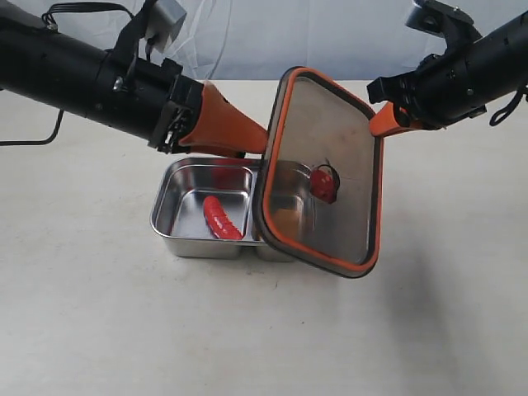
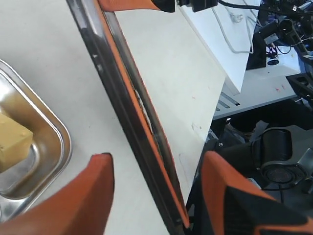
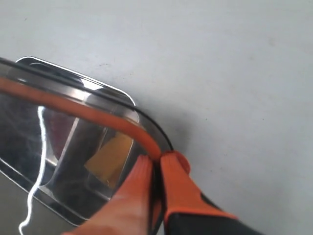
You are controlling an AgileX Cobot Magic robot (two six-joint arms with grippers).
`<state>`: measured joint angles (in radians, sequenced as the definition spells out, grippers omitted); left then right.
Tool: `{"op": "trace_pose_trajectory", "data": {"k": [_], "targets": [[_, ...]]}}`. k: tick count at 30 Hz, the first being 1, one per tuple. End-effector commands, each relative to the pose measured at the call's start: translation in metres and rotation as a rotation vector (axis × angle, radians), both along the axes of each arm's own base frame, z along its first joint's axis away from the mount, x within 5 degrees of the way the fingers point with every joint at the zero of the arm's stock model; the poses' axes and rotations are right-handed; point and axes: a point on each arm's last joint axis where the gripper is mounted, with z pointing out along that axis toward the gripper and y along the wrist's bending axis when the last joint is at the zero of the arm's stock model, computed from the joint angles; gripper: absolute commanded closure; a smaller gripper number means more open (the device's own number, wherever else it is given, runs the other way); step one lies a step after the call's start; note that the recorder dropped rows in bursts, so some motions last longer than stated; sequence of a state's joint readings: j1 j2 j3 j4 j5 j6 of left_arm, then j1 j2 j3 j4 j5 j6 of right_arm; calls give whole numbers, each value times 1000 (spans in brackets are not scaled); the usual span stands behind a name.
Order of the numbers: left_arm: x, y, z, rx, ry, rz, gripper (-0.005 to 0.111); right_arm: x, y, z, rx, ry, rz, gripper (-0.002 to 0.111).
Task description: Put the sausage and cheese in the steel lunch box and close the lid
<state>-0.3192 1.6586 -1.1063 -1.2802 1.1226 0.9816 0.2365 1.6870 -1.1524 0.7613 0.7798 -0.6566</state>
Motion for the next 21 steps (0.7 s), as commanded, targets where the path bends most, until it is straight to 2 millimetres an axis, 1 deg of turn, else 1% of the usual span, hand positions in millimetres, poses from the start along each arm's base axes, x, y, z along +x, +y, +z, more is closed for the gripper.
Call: {"op": "trace_pose_trajectory", "data": {"k": [1, 6, 8, 12, 13, 14, 15, 19, 21], "targets": [[-2, -4, 3, -16, -10, 0, 54, -4, 1, 13, 22, -38, -4, 108], [-7, -20, 2, 6, -40, 5, 54, -8, 0, 23, 29, -67, -3, 108], [-7, -24, 1, 14, -55, 27, 54, -10, 0, 26, 32, -72, 0, 108], [-10, -29, 1, 7, -53, 16, 54, -11, 0, 27, 34, -71, 5, 108], [-10, -29, 1, 12, -55, 10, 56, -11, 0, 27, 36, -70, 4, 108], [-11, -30, 1, 14, -56, 7, 60, -11, 0, 28, 40, -69, 2, 108], [-11, -30, 1, 15, -57, 6, 67, -11, 1, 28, 47, -68, -1, 108], [-12, -32, 1, 16, -74, -1, 107, -11, 1, 28, 53, -71, 5, 108], [-12, -32, 1, 17, -94, -9, 106, -12, 2, 29, 62, -66, 20, 108]]}}
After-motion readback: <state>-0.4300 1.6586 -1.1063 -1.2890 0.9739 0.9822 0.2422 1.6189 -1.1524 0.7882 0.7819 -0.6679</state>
